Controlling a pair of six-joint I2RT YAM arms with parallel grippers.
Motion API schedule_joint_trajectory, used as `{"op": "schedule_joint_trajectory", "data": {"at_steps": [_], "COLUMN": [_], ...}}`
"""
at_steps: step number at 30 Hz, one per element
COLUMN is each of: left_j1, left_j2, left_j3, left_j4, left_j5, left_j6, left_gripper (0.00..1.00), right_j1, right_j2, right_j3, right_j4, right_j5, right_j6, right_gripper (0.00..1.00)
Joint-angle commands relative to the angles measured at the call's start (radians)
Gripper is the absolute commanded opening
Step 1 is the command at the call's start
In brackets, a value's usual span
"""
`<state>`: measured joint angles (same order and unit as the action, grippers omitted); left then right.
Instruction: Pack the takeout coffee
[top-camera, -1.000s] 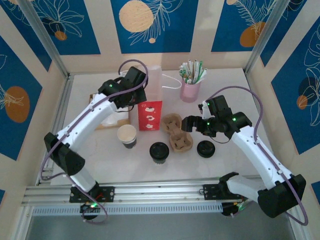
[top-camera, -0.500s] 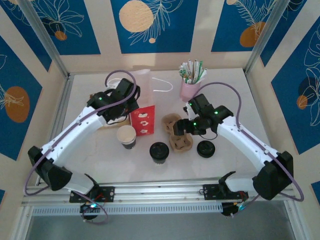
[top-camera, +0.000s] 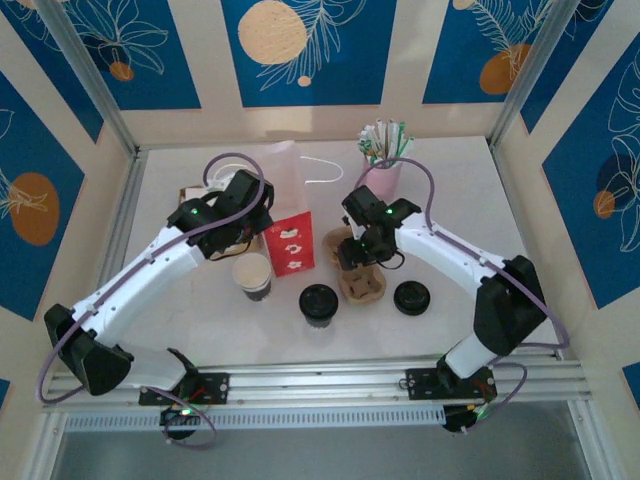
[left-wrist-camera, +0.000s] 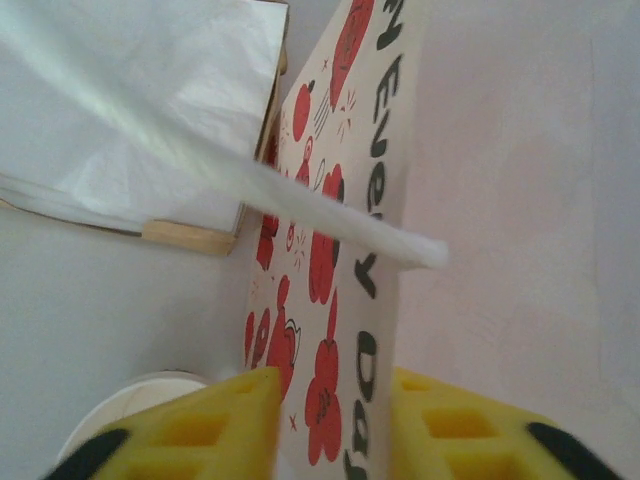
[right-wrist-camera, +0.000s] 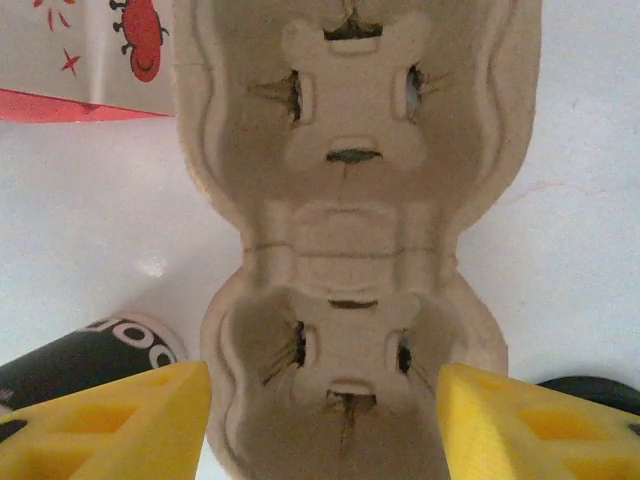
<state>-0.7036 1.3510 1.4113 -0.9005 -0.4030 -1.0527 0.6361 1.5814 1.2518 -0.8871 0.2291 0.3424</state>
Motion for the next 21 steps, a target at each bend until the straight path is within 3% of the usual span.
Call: {"op": "schedule_joint_trajectory", "data": {"at_steps": [1, 6, 11, 21], "left_j1": [-0.009, -0.009, -0.008, -0.009], "left_j2": [-0.041, -0.099, -0.191, -0.356], "left_j3": [-0.027, -0.067, -0.147, -0.273], "left_j4": [0.028, 0.081, 0.153, 0.242], "left_j5": [0.022, 0.032, 0.036, 0.097], "left_j6": [0.032, 0.088, 0.156, 0.309], "left_gripper": [0.4, 0.64, 1.0, 1.0], "right_j1": [0.01, 0.029, 0.044, 0.044], "right_j2": [0.034, 0.081, 0.121, 0.171], "right_j3": [0.049, 0.087, 0.118, 0.141], "right_j4": [-0.024, -0.039, -0.068, -0.108], "right_j5": [0.032, 0.047, 0.082, 0.123], "right_j6": [-0.032, -0.04, -0.037, -0.023], "right_gripper": [0.6, 0.6, 0.57, 0.54]}}
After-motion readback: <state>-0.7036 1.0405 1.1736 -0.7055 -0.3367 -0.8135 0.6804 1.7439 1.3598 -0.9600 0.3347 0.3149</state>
